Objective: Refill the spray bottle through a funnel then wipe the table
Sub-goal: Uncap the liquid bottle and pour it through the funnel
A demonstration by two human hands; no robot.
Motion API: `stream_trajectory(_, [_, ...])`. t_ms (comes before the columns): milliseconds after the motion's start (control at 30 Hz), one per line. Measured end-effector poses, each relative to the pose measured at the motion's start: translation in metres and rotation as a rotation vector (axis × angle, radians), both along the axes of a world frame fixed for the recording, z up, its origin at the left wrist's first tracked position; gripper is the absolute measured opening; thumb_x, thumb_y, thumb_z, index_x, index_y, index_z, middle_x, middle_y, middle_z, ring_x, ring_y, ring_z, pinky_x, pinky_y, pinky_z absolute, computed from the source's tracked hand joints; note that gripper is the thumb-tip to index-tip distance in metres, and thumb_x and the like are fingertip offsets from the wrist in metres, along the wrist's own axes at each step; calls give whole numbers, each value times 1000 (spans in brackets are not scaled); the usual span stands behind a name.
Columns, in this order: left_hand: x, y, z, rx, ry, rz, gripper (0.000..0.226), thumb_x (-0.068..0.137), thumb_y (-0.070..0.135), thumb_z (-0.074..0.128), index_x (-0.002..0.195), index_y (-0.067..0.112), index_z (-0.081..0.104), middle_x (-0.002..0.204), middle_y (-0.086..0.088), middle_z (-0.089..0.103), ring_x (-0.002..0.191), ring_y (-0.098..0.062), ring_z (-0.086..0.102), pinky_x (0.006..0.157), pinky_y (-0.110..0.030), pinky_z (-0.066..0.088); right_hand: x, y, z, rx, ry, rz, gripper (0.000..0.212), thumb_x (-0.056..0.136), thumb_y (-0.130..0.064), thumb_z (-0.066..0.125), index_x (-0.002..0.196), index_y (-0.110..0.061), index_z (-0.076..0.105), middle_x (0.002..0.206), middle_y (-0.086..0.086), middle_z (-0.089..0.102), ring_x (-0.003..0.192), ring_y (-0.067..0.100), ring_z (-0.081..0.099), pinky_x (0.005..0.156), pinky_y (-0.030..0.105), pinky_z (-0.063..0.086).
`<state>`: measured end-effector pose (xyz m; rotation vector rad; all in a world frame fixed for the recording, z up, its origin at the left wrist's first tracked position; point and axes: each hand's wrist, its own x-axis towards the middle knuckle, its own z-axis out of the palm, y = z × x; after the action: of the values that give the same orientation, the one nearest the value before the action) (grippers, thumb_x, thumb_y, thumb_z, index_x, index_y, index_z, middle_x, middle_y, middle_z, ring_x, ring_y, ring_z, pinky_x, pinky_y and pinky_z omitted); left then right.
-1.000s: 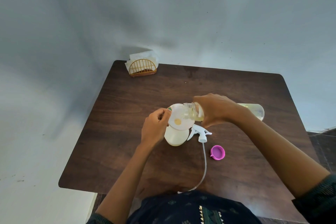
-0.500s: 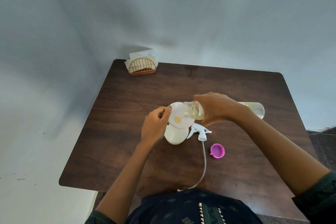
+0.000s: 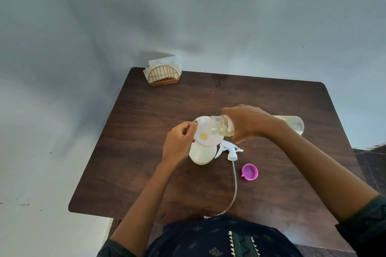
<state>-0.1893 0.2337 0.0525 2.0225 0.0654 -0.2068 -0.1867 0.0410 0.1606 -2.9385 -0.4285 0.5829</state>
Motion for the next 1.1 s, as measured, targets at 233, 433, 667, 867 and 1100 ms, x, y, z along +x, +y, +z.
stream_trajectory(233, [-1,0,0,3,-5,-11,37,85,57,43,80,28,66,74,6,66,62,4,58,69,-46,53,1,0,-2,22,12,-4,53,68,-25,80,111,-20,50,90,-7,51,80,13,52,52,15,29])
stream_trajectory(433, [-1,1,-1,4,-2,-15,39,83,58,42,79,27,65,72,4,64,61,3,57,66,-43,52,1,-1,-4,23,12,-9,53,68,-25,80,110,-21,50,89,-7,52,81,14,53,55,17,32])
stream_trajectory(667, [-1,1,-2,-13,2,-19,37,84,58,42,76,29,64,70,7,63,60,2,56,63,-36,46,1,-1,-3,17,12,-4,53,68,-26,80,110,-22,49,92,-6,55,83,15,54,56,17,32])
stream_trajectory(867, [-1,1,1,-7,2,-17,38,82,59,41,76,29,64,71,5,65,63,-1,57,67,-46,52,1,-1,-3,8,3,3,48,67,-26,79,102,-24,46,88,-6,55,79,16,53,52,18,30])
stream_trajectory(1100, [-3,-1,3,-27,-7,-14,36,85,54,43,74,26,63,66,7,61,59,3,55,62,-35,44,2,-2,-6,19,8,-6,52,65,-28,80,108,-22,50,94,-3,61,83,16,57,66,27,48])
